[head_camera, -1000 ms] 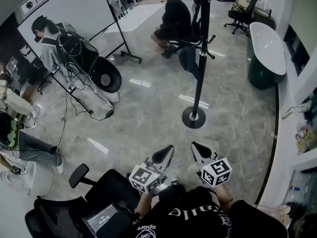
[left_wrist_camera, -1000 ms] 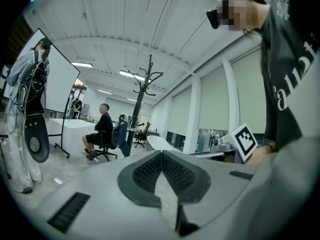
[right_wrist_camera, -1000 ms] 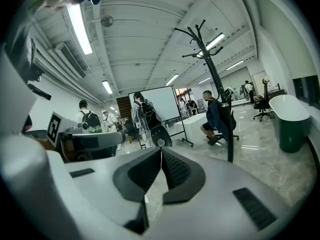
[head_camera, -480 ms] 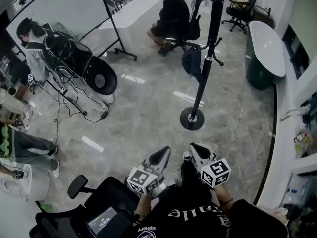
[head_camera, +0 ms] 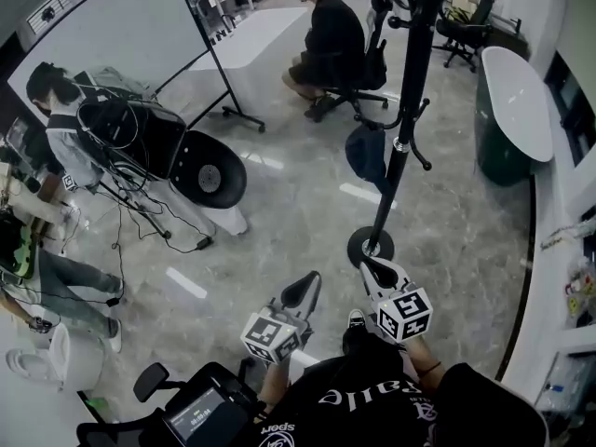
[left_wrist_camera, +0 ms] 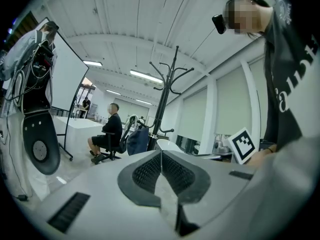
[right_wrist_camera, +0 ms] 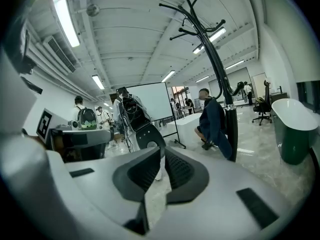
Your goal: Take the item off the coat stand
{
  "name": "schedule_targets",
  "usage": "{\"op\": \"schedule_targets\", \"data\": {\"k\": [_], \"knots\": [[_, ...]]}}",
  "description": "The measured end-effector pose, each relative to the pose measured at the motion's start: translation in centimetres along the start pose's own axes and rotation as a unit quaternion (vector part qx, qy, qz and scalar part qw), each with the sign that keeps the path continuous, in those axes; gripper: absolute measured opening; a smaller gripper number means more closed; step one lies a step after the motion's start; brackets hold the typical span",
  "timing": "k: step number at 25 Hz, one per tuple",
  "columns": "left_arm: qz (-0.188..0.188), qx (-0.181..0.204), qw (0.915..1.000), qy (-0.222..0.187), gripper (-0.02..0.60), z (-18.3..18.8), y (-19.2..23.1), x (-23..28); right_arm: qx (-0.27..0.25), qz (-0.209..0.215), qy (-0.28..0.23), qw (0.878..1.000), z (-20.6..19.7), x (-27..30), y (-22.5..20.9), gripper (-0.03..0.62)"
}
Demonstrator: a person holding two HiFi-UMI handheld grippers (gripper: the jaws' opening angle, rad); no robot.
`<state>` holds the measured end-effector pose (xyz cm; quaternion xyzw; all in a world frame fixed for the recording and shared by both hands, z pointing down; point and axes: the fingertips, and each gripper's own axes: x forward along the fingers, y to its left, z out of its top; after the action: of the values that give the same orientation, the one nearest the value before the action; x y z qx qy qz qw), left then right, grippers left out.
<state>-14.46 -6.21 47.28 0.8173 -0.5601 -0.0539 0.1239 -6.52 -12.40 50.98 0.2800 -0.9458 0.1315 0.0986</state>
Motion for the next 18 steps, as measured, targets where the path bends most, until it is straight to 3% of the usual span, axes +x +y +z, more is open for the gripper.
{"op": "schedule_targets", "data": {"k": [7,18], "knots": [[0.002,0.008,0.9999,0.008,0.003,1.8,2.2,8.3,-0.011,0.000,0.000,1.000,2.9,5.0,-7.3,0.018],[-0.003,0.009,0.9994,0.034,0.003,1.3,5.2,11.0,-0.009,-0.024,0.004,1.000,3.4,10.0,-10.0,0.020]]}}
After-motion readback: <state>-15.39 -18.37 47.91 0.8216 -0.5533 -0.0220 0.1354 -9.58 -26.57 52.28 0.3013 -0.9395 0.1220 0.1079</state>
